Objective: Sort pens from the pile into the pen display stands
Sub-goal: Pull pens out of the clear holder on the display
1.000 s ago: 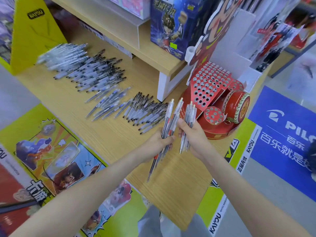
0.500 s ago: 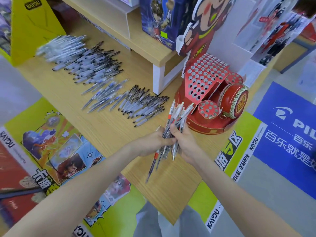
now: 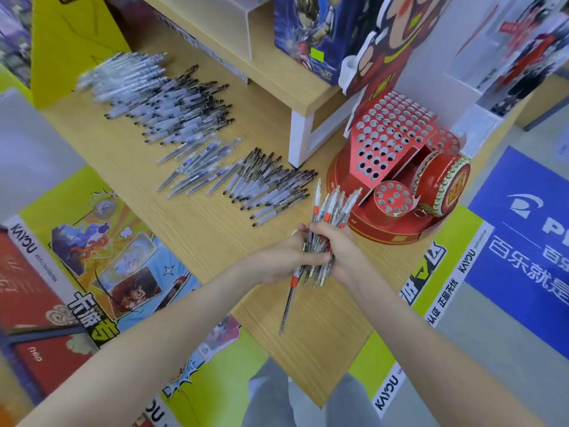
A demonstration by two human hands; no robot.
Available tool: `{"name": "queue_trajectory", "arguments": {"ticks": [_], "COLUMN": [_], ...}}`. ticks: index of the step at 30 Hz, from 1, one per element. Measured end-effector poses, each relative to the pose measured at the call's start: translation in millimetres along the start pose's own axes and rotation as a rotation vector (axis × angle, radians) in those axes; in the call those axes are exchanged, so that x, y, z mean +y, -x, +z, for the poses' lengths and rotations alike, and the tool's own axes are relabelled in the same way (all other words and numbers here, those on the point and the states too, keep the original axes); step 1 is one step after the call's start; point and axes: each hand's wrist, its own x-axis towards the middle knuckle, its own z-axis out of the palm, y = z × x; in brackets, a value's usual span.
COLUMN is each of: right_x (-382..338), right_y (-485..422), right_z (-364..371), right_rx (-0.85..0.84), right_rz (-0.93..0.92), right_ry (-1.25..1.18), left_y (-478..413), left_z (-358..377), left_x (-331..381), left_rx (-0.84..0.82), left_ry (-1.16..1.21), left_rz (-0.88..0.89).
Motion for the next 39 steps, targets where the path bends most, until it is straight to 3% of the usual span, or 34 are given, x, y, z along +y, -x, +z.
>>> {"name": "queue_trajectory", "arguments": {"ticks": [6, 12, 15, 20, 24, 28, 32, 35, 39], "right_x": [1.2, 4.1, 8.2, 8.4, 5.2, 8.3, 15.8, 21.9, 23.9], "right_y": [-1.3, -4.4, 0.5, 1.4, 1.0, 0.2, -2.5, 0.3, -3.6], "right_z": [1.9, -3.5, 8.8, 23.0, 27.5, 32.8, 43.6, 52.4, 60.2], "right_rx": [-0.101, -0.148, -0.219, -0.258, -0.236, -0.219, -0.186, -0.227, -0.134], "right_rz": [0.007, -0.015, -0.041, -0.051, -0.123, -0.21, -0.278, -0.382, -0.493], "right_ry": [-0.11, 0.039, 0.25, 0.251, 0.516, 0.533, 0.467, 0.619, 0.985], "left_y": [6.5, -2.5, -10.6, -16.7, -16.1, -4.6, 3.1, 5.6, 6.5], "left_z": [-35.0, -60.0, -47.9, -37.2, -41.1, -40.1, -31.4, -32.4, -37.2], "left_x": [-15.6, -13.5, -1.1, 9.0, 6.1, 4.9, -8.7, -11.0, -9.9], "left_rx": [-0.062, 0.38, 0.476, 0.598, 0.598, 0.433, 0.274, 0.288, 0.278], "left_ry": [0.0, 0.196, 0.23, 0.192, 0.27, 0.617, 0.538, 0.567, 0.544], "left_rz": [0.008, 0.241, 0.348, 0.466, 0.454, 0.348, 0.163, 0.14, 0.189]}}
